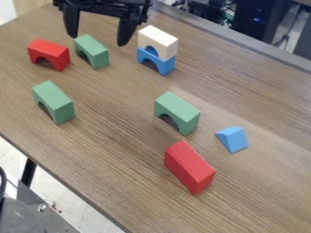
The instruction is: Put the green arch on the white arch
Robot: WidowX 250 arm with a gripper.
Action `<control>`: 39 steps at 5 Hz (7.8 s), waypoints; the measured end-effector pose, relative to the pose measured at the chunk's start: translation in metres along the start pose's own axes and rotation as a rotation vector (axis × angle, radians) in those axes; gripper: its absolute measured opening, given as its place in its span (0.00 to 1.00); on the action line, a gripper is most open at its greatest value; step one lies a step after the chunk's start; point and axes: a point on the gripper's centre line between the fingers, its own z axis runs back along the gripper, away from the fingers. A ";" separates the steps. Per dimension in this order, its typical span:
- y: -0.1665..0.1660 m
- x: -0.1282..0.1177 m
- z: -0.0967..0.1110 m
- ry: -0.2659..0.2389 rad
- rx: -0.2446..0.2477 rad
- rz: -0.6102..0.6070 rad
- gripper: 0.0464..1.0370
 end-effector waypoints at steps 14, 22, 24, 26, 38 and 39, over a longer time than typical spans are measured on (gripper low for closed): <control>-0.115 -0.049 -0.051 0.313 -0.162 0.803 0.96; -0.109 -0.002 0.054 0.169 -0.365 0.644 0.54; -0.082 0.035 0.029 0.243 -0.280 0.836 0.54; -0.081 0.061 -0.001 0.309 -0.205 0.918 0.54; -0.092 0.086 -0.062 0.292 -0.105 0.862 0.54; -0.094 0.085 -0.061 0.285 -0.104 0.852 0.54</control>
